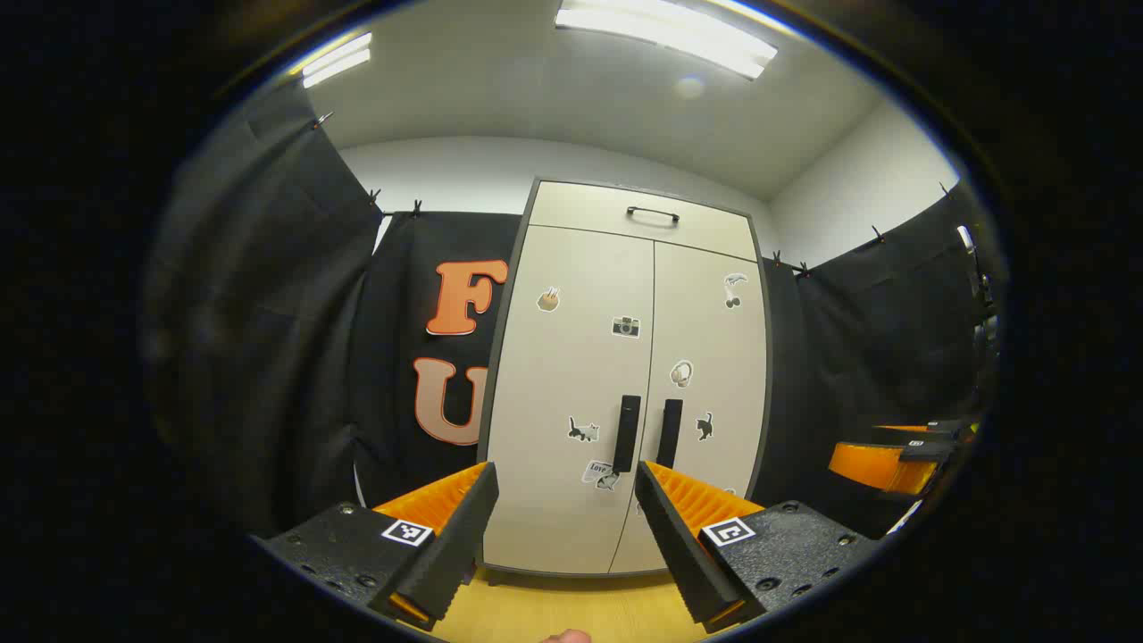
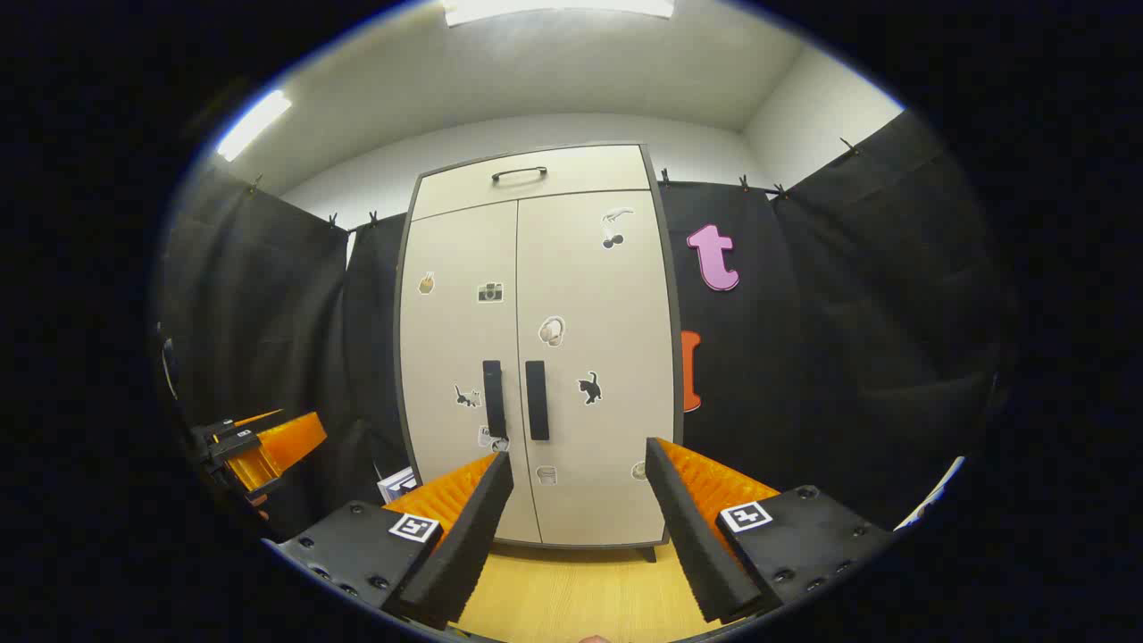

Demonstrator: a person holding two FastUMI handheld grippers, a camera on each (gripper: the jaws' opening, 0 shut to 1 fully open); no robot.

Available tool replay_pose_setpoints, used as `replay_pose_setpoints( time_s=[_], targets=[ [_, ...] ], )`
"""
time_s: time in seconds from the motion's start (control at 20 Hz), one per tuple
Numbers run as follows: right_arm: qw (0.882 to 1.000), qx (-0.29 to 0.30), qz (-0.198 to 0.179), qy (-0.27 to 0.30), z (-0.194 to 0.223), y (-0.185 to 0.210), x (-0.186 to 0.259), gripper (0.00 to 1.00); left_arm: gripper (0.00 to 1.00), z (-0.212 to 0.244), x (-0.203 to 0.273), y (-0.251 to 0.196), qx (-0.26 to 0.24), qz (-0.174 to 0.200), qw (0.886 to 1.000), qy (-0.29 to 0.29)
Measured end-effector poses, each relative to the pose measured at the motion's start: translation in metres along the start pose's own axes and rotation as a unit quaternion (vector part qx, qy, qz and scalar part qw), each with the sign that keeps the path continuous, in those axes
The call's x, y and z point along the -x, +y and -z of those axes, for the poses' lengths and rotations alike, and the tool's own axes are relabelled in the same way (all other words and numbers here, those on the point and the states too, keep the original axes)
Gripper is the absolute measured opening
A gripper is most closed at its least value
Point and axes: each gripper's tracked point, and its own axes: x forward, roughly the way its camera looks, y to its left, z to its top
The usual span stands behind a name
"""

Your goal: Open the right door of the double-door shoe cabinet with the right hand, and open the left door with the left hand.

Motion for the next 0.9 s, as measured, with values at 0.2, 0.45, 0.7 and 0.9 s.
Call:
replay_pose_setpoints(
  time_s=[0.2, 0.45, 0.7, 0.9],
  targets=[
    [1.0, 0.013, 0.005, 0.006, 0.006, -0.012, -0.009, 0.99, 0.95, 0.004, -0.007, -0.01, 0.002, 0.001, 1.0, -0.001],
    [1.0, 0.02, 0.005, 0.003, 0.004, -0.017, -0.009, 0.99, 0.94, 0.003, -0.009, -0.02, 0.008, 0.003, 1.0, -0.005],
    [1.0, 0.017, -0.006, -0.004, 0.001, -0.014, -0.007, 0.99, 0.94, 0.011, -0.01, -0.019, 0.011, -0.005, 1.0, 0.006],
    [1.0, 0.013, -0.006, -0.005, 0.003, -0.015, -0.007, 0.99, 0.94, 0.011, -0.01, -0.013, 0.005, -0.015, 1.0, 0.004]
  ],
)
